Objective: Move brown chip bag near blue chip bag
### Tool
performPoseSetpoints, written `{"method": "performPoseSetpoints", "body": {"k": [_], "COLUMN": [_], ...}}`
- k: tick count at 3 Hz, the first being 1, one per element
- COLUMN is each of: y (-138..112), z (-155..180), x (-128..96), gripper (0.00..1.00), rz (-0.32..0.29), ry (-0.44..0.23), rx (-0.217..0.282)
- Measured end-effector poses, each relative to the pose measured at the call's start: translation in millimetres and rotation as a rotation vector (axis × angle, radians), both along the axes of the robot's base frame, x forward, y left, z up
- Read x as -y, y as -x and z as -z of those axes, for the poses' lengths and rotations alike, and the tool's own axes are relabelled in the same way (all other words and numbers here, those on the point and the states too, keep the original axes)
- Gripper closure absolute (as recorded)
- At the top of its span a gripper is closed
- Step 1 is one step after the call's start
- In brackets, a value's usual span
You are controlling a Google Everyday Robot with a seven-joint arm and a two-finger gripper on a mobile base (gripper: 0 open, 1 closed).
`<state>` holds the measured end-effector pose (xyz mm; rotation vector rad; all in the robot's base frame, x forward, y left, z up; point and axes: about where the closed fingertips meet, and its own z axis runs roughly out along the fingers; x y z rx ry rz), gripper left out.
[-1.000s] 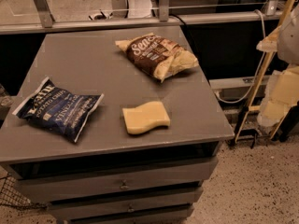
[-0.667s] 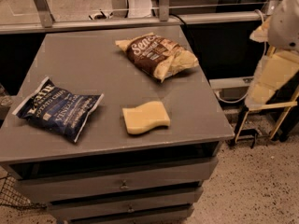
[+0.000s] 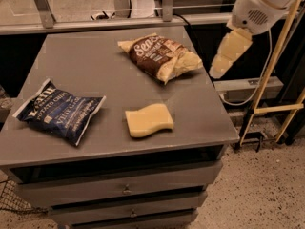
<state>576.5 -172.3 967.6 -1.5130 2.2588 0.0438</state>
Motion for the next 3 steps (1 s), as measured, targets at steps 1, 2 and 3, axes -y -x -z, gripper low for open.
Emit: {"method": "performPoseSetpoints", "body": {"k": [1, 2, 3], "y": [-42, -77, -101], "z": [19, 37, 49], "x": [-15, -28, -38], "gripper": [0.00, 0.00, 0.00], "rz": [0.071, 0.134, 0.172], "ry": [-0.047, -0.111, -0.158], "rx": [-0.003, -0.006, -0.012]}}
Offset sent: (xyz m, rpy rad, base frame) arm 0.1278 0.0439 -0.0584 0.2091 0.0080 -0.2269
